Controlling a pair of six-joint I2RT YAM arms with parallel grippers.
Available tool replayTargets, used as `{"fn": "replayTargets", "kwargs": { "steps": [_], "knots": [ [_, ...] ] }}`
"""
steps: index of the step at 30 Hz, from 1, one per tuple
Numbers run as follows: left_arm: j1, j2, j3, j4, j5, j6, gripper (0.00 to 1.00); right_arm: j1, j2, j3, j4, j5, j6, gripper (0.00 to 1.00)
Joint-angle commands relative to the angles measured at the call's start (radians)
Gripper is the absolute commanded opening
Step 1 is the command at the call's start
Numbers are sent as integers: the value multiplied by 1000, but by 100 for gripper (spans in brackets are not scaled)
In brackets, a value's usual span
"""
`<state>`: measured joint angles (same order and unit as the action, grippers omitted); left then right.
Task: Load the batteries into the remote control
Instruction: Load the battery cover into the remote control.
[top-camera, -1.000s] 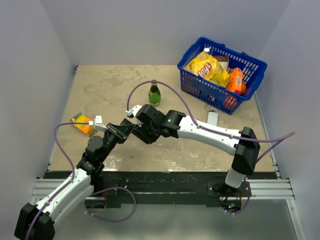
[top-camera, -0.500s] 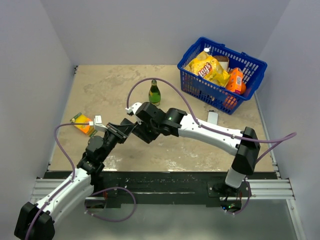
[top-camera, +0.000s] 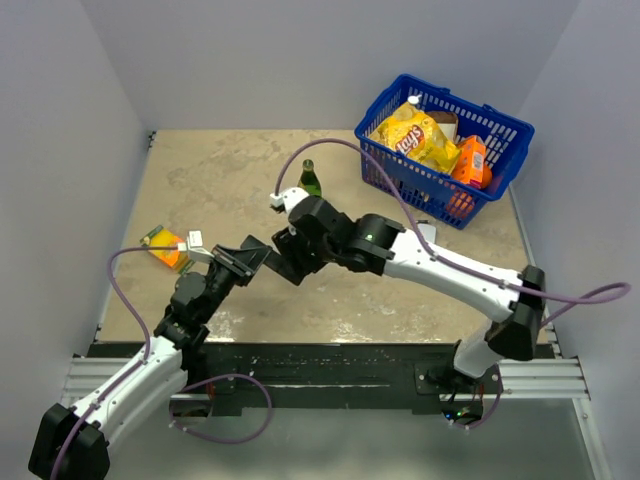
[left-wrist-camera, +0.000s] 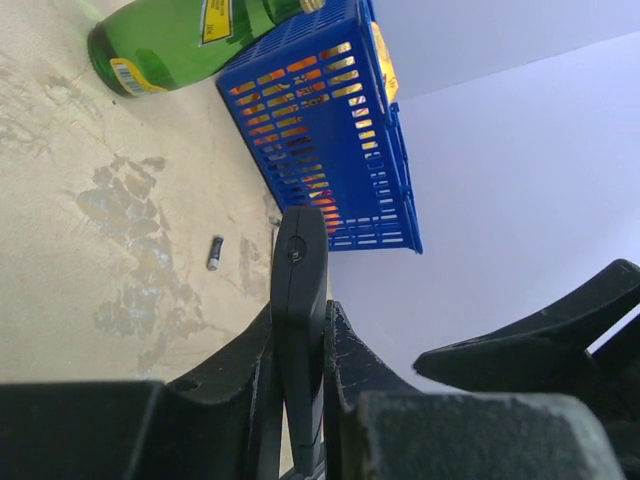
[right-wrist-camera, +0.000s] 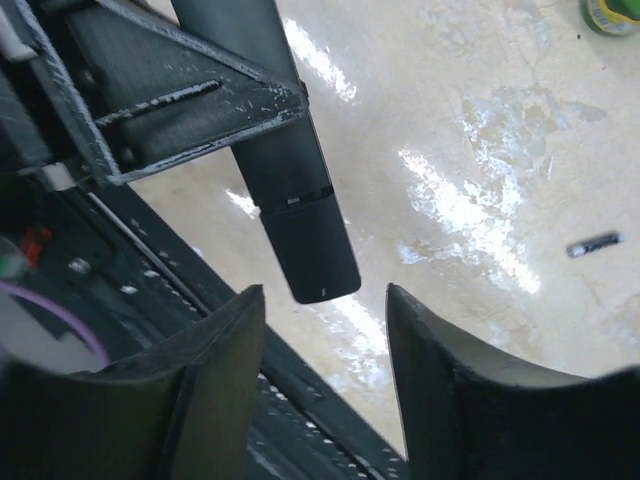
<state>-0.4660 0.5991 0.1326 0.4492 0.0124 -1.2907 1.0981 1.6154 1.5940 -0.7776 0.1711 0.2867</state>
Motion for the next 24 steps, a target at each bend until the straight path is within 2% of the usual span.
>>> {"fn": "replayTargets", "kwargs": {
  "steps": [1,6,11,15,17,19,24],
  "knots": [
    [4,8,1,101,1,-24,0,-41,-199,-134,122,27,201,62],
    [4,25,2,137,17,-33,0,-118,-411,-411,415,-41,431,68],
    [4,31,-2,169,44,-41,0,-121,-469,-546,494,-54,552,71],
    [4,25,-4,187,51,-48,0,-121,-529,-673,662,-48,679,72],
    [4,30,-2,197,50,-48,0,-121,-532,-729,692,-47,758,72],
    [4,33,2,198,54,-44,0,-122,-529,-755,702,-44,798,70],
    [4,42,5,203,57,-41,0,-121,-523,-781,773,-54,833,58]
  ]
}}
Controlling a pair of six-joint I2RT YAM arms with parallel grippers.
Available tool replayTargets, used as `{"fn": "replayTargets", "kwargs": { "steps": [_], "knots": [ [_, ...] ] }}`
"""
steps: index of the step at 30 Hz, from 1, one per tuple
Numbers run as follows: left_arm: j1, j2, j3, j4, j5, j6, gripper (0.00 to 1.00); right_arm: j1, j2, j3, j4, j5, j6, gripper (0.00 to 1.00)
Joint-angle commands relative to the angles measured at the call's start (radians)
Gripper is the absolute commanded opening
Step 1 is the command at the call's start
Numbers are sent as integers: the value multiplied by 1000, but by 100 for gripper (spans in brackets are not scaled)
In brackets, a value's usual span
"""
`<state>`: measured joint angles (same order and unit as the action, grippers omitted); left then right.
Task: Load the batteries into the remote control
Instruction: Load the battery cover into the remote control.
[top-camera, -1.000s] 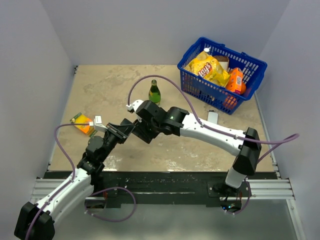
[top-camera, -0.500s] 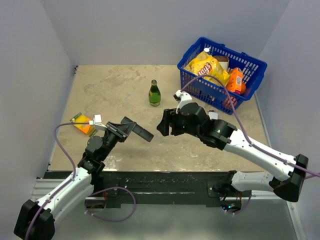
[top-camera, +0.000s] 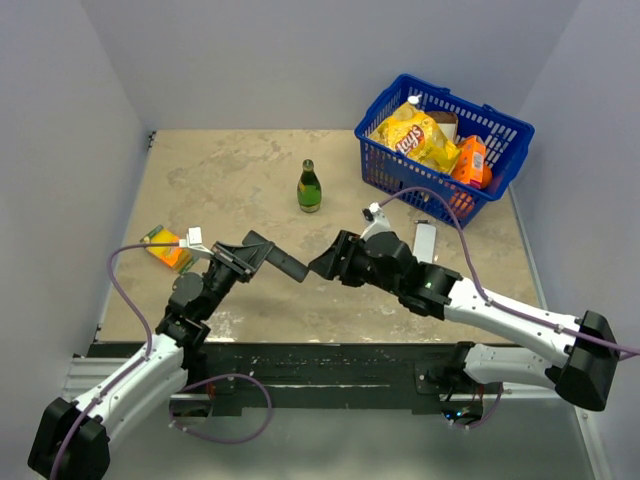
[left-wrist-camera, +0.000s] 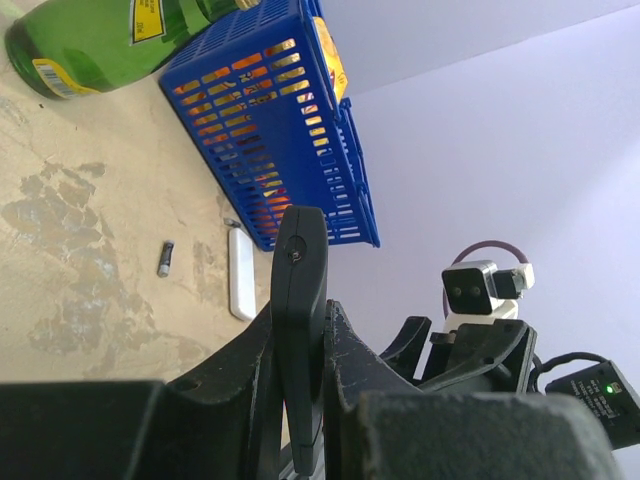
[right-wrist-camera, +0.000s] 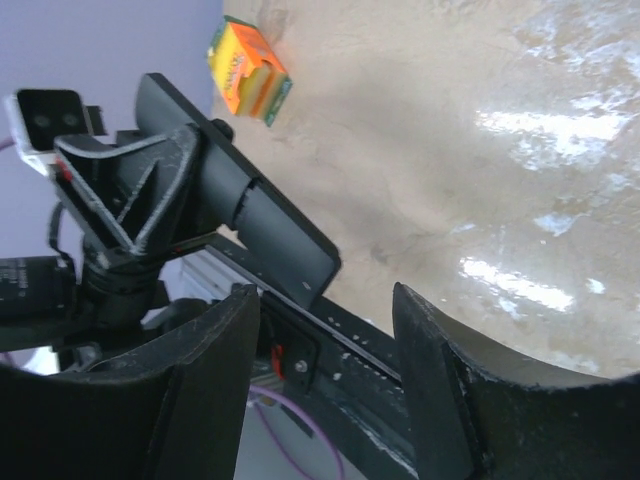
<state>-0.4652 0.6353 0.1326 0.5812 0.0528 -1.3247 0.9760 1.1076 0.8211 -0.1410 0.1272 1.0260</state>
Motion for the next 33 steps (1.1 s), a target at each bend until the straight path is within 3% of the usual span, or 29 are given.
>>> {"fn": "replayTargets", "kwargs": {
  "steps": [1,16,33],
  "knots": [
    [3,6,5,72,19,-5,0,1,-5,-8,138,-23,100,55],
    [3,9,22,62,15,45,0,10,78,58,40,-17,138,46],
    [2,-16,19,54,5,84,0,59,124,128,-71,37,189,47]
  ]
}}
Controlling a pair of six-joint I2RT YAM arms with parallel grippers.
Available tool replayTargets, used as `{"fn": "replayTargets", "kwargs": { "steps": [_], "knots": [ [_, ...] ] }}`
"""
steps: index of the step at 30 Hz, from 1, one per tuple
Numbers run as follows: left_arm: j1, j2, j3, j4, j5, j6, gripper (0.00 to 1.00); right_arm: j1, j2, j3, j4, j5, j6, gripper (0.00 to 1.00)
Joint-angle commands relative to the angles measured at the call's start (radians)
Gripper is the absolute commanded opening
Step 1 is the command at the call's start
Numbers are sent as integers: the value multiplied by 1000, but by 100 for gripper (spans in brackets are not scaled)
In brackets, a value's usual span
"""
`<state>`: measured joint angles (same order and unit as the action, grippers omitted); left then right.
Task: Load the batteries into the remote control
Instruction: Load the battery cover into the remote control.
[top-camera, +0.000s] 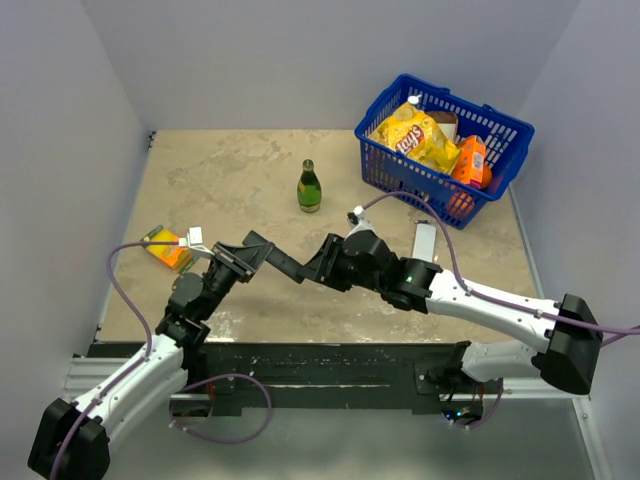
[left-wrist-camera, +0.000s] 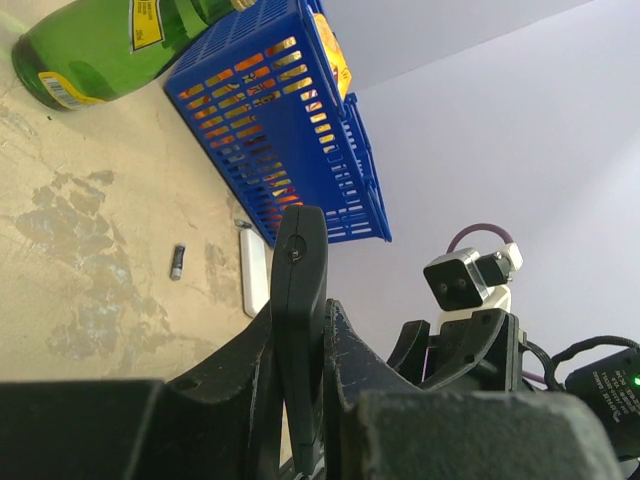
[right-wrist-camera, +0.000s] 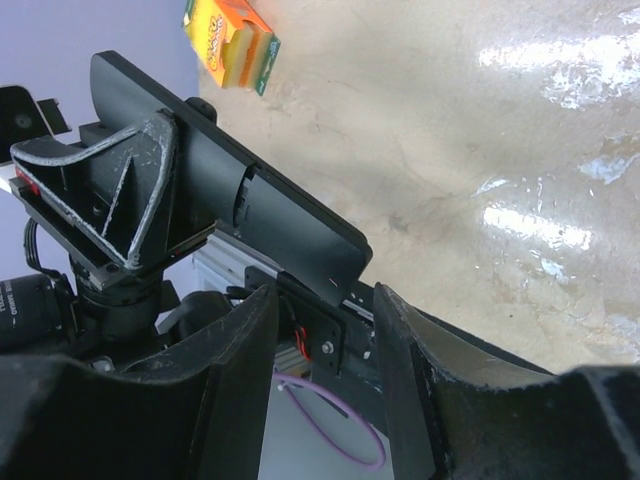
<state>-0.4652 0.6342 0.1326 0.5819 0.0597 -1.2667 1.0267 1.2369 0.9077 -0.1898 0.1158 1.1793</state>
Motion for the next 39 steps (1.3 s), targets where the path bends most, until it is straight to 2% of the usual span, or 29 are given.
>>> {"fn": "replayTargets", "kwargs": {
  "steps": [1,39],
  "knots": [
    [2,-16,19,53,2,26,0,10,-1,43,-20,48,37,47],
    [-12,-34,19,67,3,46,0,23,67,94,-23,64,59,43]
  ]
}}
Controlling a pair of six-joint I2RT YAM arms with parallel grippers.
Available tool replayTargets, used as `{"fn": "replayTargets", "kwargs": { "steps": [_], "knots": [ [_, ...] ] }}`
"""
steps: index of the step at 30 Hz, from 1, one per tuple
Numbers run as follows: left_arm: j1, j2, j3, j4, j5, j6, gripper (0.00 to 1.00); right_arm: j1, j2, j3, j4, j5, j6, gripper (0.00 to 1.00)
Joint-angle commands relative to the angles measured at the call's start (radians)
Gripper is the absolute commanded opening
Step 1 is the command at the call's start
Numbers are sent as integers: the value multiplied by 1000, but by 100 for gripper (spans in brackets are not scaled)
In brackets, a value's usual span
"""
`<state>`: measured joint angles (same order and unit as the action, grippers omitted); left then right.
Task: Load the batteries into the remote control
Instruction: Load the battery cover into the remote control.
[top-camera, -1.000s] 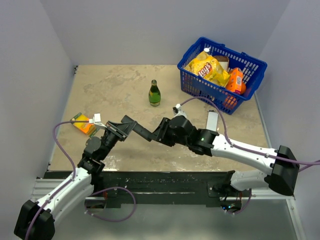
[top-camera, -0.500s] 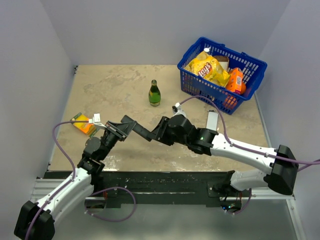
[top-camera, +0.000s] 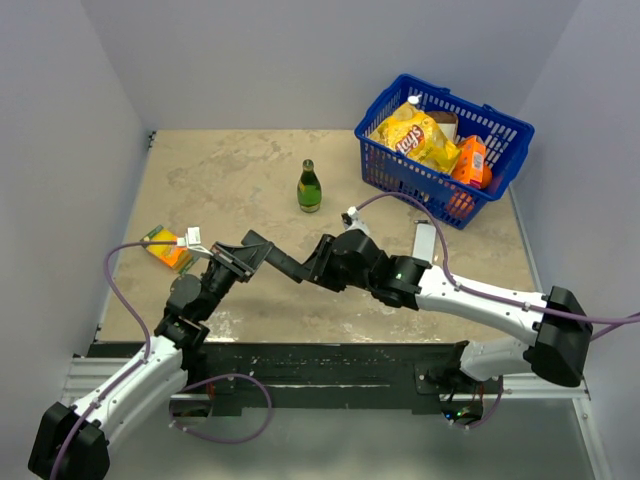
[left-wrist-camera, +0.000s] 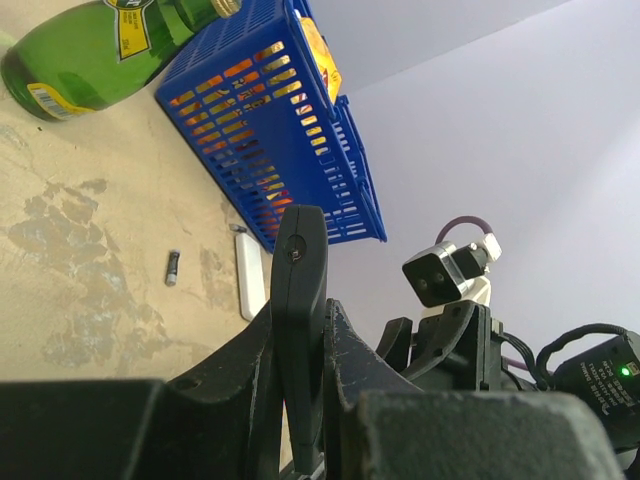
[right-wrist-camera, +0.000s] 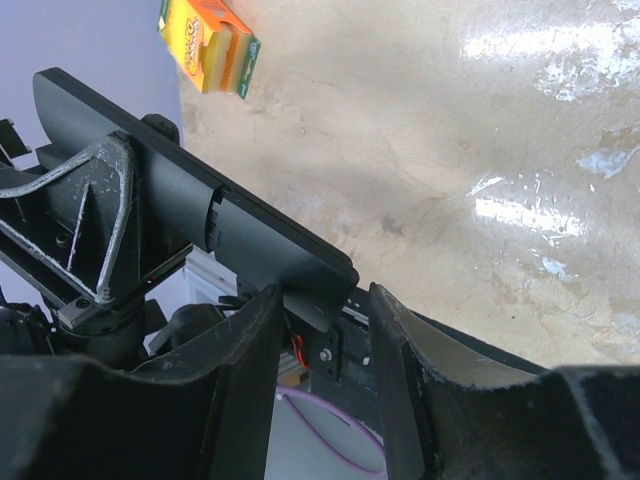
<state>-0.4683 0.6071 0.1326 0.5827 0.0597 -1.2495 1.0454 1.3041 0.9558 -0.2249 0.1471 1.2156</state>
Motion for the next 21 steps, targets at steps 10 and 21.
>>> {"fn": "replayTargets", "kwargs": {
  "steps": [10,21],
  "knots": [
    [-12,-7,27,68,8,44,0,4,14,66,-2,34,25,42],
    [-24,-9,30,78,17,61,0,4,37,90,-13,31,29,39]
  ]
}}
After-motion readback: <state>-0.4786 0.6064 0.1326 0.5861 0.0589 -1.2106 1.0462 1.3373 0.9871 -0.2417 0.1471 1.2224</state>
